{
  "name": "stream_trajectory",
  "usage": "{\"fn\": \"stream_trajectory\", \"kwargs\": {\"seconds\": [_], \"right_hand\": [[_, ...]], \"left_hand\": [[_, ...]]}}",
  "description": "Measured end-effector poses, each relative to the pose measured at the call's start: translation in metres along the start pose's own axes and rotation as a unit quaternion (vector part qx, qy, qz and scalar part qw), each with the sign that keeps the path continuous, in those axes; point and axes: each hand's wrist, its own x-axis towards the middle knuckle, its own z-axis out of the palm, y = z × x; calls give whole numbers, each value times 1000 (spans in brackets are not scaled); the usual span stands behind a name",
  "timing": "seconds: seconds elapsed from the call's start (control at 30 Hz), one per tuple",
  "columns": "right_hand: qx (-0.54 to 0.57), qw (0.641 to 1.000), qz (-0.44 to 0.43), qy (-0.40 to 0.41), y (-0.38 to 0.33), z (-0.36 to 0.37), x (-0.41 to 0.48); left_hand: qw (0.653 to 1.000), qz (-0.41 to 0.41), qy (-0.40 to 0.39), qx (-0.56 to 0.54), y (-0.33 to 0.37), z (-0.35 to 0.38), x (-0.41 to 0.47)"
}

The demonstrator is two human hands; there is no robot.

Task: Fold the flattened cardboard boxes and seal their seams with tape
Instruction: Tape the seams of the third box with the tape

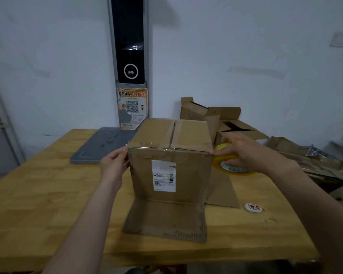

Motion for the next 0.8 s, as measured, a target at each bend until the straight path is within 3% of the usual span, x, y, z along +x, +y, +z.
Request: {"fn": "stream_trajectory", "kwargs": {"seconds": [0.2, 0.4, 0.7, 0.8], "right_hand": [[9, 1000, 21, 12, 0, 6, -5], [7, 999, 42, 12, -2, 8, -2], [34, 997, 57, 32, 2, 18, -4], [30, 997, 57, 32, 2, 20, -4]], "left_hand": [[991, 30, -40, 121, 1, 3, 7], [955, 69, -60, 281, 18, 4, 15], [944, 36, -39, 327, 21, 9, 17], [936, 148, 13, 318, 20, 6, 13]]}}
